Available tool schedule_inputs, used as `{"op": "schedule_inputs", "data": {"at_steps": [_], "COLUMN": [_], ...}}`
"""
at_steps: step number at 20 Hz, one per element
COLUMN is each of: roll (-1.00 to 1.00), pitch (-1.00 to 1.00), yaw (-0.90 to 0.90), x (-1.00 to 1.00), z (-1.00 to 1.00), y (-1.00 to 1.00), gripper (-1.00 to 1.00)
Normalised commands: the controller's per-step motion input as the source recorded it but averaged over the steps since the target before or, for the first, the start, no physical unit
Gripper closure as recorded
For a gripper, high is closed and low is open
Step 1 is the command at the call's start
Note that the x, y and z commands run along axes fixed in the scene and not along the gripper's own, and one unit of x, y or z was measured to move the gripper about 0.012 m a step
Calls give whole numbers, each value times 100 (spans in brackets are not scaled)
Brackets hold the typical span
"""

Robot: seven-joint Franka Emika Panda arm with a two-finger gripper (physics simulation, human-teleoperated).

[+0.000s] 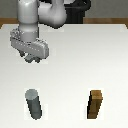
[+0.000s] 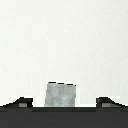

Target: Put the loop with the handle onto the peg.

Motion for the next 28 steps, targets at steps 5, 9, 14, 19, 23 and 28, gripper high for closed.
{"op": "schedule_inputs", "data": {"at_steps": [5, 9, 14, 19, 23, 28], "roll": [0, 0, 0, 0, 0, 0], "pitch": [0, 0, 0, 0, 0, 0], "yaw": [0, 0, 0, 0, 0, 0], "x": [0, 0, 0, 0, 0, 0], "z": [-40, 0, 0, 40, 100, 100], "y": [0, 0, 0, 0, 0, 0], "gripper": [-100, 100, 100, 100, 100, 100]}}
